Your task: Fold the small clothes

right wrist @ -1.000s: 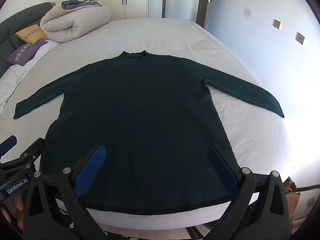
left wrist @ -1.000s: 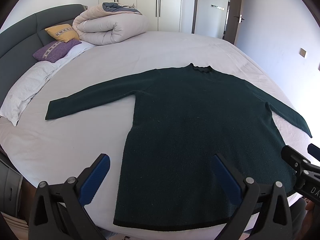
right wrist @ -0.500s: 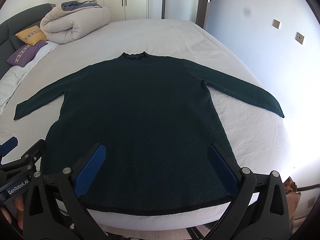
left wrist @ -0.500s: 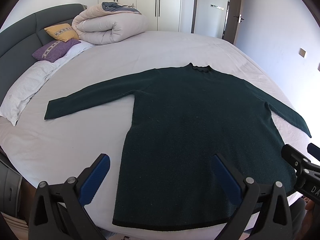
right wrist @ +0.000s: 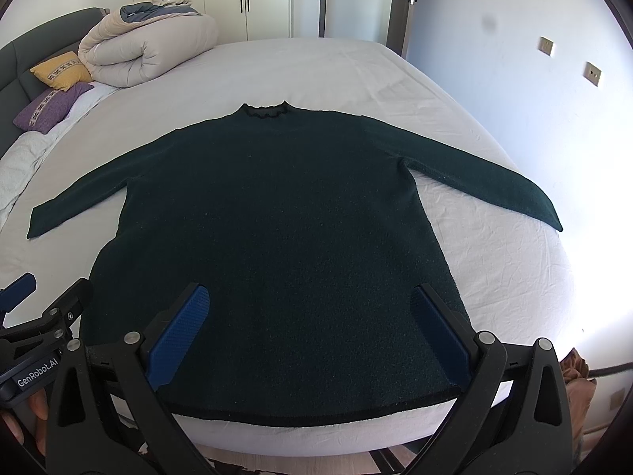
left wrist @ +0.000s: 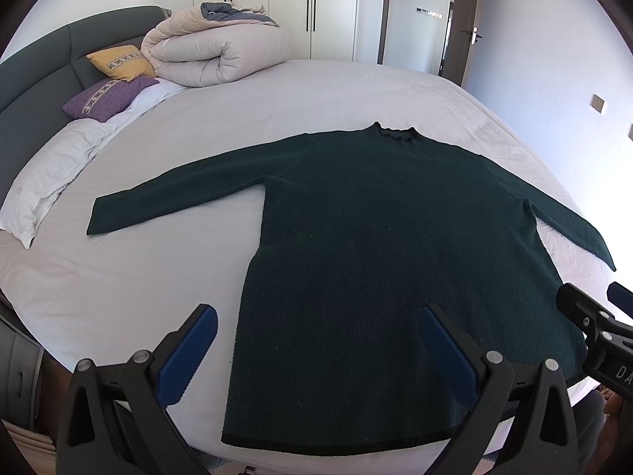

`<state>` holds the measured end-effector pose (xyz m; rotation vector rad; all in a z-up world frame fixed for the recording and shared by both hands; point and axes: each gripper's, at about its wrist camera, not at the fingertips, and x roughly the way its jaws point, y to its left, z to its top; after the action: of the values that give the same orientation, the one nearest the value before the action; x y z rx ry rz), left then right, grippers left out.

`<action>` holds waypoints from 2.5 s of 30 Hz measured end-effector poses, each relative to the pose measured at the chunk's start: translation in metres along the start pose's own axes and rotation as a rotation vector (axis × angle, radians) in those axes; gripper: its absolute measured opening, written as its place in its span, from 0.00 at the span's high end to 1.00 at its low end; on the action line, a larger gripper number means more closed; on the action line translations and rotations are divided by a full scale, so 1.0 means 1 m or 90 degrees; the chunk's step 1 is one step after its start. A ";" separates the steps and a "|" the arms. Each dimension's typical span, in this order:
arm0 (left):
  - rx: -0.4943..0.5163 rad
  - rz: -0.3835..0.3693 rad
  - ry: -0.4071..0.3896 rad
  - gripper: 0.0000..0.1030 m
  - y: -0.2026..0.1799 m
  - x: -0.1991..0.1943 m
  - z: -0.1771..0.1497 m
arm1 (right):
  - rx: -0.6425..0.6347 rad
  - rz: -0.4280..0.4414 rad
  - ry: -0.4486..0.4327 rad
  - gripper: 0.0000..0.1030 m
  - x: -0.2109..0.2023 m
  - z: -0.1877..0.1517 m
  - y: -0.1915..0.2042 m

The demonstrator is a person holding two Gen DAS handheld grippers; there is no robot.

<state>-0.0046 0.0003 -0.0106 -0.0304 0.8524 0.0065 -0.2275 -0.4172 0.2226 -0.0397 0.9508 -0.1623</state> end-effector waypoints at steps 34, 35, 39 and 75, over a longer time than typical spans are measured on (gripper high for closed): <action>-0.005 -0.013 0.010 0.00 -0.005 0.003 -0.012 | 0.001 0.001 0.003 0.00 0.007 -0.009 0.005; -0.005 -0.012 0.010 0.00 -0.005 0.004 -0.012 | 0.001 0.000 0.003 0.00 0.007 -0.009 0.005; -0.010 -0.001 0.009 0.00 -0.004 0.008 -0.011 | 0.010 0.008 0.006 0.00 0.012 -0.010 0.002; -0.124 -0.232 0.123 0.09 -0.045 0.133 0.063 | 0.895 0.253 -0.155 0.47 0.227 -0.014 -0.499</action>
<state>0.1309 -0.0434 -0.0681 -0.3742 1.0276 -0.2594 -0.1696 -0.9443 0.0843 1.3807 0.4241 -0.4127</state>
